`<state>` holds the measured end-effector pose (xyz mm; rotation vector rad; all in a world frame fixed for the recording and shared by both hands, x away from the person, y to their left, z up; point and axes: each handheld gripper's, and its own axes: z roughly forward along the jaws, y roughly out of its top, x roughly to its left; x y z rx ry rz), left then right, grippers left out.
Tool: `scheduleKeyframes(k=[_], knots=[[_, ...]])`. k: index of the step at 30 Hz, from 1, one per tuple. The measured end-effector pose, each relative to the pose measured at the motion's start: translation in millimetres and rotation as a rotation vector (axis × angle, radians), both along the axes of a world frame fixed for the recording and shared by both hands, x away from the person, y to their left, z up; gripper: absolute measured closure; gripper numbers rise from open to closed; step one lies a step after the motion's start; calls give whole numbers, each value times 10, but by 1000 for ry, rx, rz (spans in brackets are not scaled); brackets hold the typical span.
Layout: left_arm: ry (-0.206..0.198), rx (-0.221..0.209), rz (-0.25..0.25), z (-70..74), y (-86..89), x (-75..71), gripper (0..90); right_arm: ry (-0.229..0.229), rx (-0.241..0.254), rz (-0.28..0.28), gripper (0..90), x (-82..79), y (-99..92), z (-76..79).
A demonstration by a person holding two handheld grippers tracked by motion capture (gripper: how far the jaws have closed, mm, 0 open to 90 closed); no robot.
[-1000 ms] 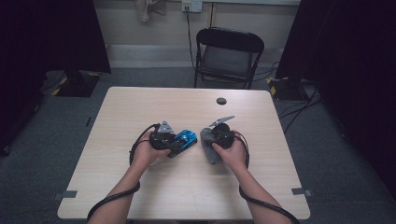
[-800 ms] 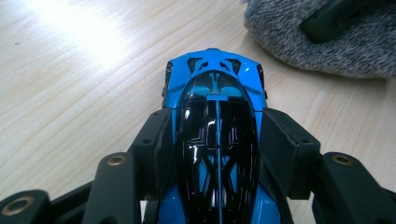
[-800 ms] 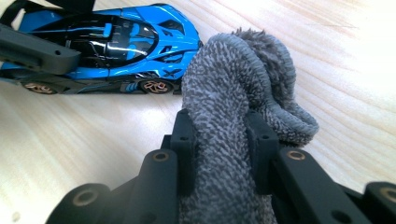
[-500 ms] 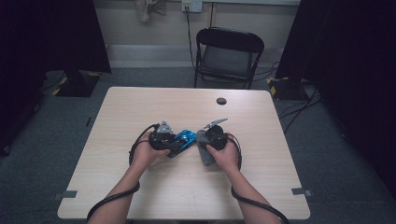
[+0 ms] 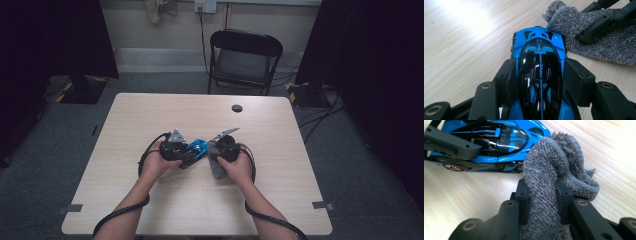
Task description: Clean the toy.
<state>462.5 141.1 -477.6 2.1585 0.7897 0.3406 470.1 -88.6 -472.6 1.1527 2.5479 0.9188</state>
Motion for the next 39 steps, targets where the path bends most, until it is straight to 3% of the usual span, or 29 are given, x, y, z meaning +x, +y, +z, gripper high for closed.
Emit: scheduleKeyframes(k=[27, 39], knots=[[4, 9, 8, 10, -16, -3, 452, 10, 41, 88, 698, -220, 152, -4], [-4, 5, 9, 3, -10, -5, 452, 9, 35, 123, 698, -288, 255, 1]])
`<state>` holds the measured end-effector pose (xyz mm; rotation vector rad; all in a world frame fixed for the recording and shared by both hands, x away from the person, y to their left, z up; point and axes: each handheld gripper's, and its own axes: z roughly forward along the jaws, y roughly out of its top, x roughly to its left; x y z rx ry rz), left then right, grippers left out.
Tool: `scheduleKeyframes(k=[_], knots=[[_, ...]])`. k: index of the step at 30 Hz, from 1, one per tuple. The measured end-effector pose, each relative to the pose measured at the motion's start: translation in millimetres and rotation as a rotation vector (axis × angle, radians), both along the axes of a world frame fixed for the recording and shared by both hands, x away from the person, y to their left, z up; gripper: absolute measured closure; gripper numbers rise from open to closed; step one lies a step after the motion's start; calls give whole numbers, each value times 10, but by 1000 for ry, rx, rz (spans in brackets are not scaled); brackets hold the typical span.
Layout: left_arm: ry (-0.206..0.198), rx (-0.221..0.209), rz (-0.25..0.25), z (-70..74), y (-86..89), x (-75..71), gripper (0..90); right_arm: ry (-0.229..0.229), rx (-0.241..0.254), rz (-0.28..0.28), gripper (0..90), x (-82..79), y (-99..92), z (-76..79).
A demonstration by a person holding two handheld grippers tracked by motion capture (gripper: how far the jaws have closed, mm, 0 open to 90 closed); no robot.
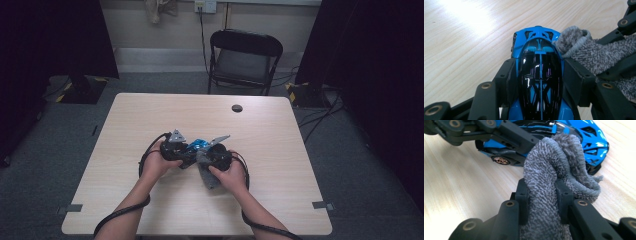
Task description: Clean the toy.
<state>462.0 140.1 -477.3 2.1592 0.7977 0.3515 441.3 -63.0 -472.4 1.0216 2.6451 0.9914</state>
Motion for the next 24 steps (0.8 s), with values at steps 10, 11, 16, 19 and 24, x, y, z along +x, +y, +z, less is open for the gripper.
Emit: scheduleKeyframes(k=[10, 11, 16, 19, 24], knots=[[5, 3, 1, 4, -5, -2, 452, 4, 12, 22, 698, -53, 61, -7], [4, 7, 2, 7, -6, -1, 452, 5, 15, 22, 698, -58, 66, -8], [12, 5, 6, 10, -13, 0, 452, 13, 23, 37, 698, -95, 95, -10], [17, 10, 6, 16, -19, 3, 452, 14, 35, 42, 698, -120, 113, -18], [20, 14, 9, 20, -23, 4, 452, 18, 48, 56, 698, -152, 131, -26]])
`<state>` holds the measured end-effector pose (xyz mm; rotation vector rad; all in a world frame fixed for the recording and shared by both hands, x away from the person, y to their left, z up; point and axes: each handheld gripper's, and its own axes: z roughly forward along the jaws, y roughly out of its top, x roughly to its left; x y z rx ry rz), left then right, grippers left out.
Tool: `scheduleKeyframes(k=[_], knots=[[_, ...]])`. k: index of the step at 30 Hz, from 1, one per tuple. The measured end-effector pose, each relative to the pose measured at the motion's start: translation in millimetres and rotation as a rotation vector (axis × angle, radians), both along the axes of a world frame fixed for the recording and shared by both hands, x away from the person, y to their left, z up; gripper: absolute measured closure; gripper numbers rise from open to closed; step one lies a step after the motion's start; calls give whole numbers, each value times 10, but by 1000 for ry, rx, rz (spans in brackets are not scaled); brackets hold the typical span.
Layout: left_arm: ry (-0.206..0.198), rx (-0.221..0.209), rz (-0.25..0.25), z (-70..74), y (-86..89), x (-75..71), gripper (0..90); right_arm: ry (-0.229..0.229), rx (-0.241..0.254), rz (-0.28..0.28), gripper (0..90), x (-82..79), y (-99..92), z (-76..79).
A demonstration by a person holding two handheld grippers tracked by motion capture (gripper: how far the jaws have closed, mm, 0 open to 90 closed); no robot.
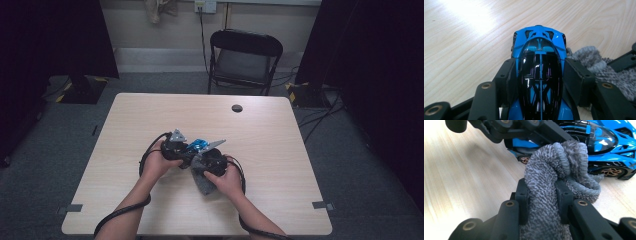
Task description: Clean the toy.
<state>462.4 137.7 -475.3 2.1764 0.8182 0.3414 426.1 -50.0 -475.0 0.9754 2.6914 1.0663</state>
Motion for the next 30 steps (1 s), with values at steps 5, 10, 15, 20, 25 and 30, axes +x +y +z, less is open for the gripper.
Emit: scheduleKeyframes(k=[5, 10, 15, 20, 25, 30], knots=[[-1, -2, 3, -1, -4, -1, 452, 4, 8, 17, 698, -39, 26, -4], [-5, -1, 4, -1, -9, 0, 452, 9, 14, 39, 698, -90, 105, -3], [-9, -3, 5, -4, -4, -4, 451, 9, 11, 60, 698, -115, 176, -3], [-8, -7, 6, -6, -3, -6, 451, 9, 14, 71, 698, -135, 229, -2], [-8, -8, 6, -7, -3, -7, 452, 9, 17, 73, 698, -135, 227, -3], [-9, -6, 7, -6, -5, -6, 451, 11, 18, 73, 698, -139, 224, -2]])
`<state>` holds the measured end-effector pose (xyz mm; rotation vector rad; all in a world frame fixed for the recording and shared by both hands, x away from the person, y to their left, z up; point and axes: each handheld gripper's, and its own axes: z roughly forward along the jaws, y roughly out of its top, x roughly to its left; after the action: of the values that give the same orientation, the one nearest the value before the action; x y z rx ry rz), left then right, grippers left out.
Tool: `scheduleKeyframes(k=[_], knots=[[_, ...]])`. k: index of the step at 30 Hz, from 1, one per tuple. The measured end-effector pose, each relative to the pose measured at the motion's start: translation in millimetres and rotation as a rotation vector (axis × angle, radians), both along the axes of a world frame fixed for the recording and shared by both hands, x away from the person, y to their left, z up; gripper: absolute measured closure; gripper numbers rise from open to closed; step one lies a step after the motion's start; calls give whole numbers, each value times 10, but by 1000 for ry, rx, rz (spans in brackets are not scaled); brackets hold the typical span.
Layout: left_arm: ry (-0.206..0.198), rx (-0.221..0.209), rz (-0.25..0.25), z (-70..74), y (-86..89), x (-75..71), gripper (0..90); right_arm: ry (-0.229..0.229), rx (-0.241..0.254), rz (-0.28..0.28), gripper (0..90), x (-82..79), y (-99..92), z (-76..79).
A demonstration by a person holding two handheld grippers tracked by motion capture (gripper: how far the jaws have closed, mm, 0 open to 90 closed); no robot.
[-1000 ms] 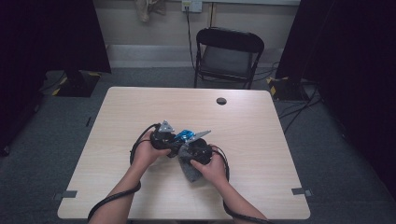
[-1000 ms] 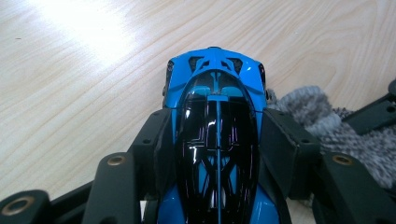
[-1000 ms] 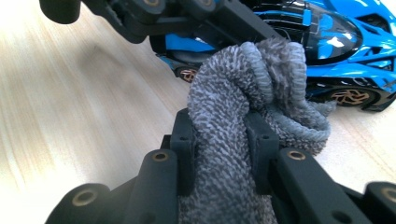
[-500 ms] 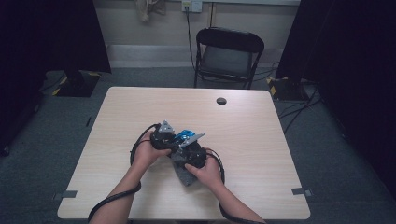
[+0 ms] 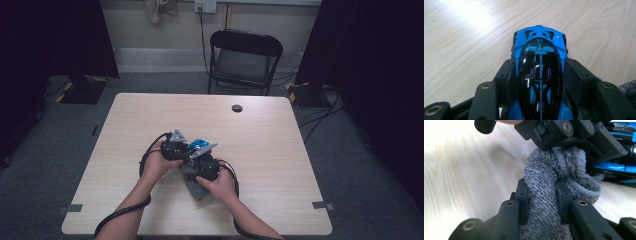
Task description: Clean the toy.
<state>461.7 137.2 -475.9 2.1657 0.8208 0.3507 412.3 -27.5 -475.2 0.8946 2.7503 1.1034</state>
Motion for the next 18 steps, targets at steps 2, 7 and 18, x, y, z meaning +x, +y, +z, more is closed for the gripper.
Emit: scheduleKeyframes(k=[2, 7, 18], knots=[[0, -2, 1, -2, 1, -1, 451, 2, 0, -1, 698, -5, 0, 0], [0, 9, -3, 6, 0, 6, 451, 2, 12, 2, 698, -25, 6, -9], [2, 1, 5, 3, -4, 2, 451, 5, 17, 13, 698, -55, 26, -12]])
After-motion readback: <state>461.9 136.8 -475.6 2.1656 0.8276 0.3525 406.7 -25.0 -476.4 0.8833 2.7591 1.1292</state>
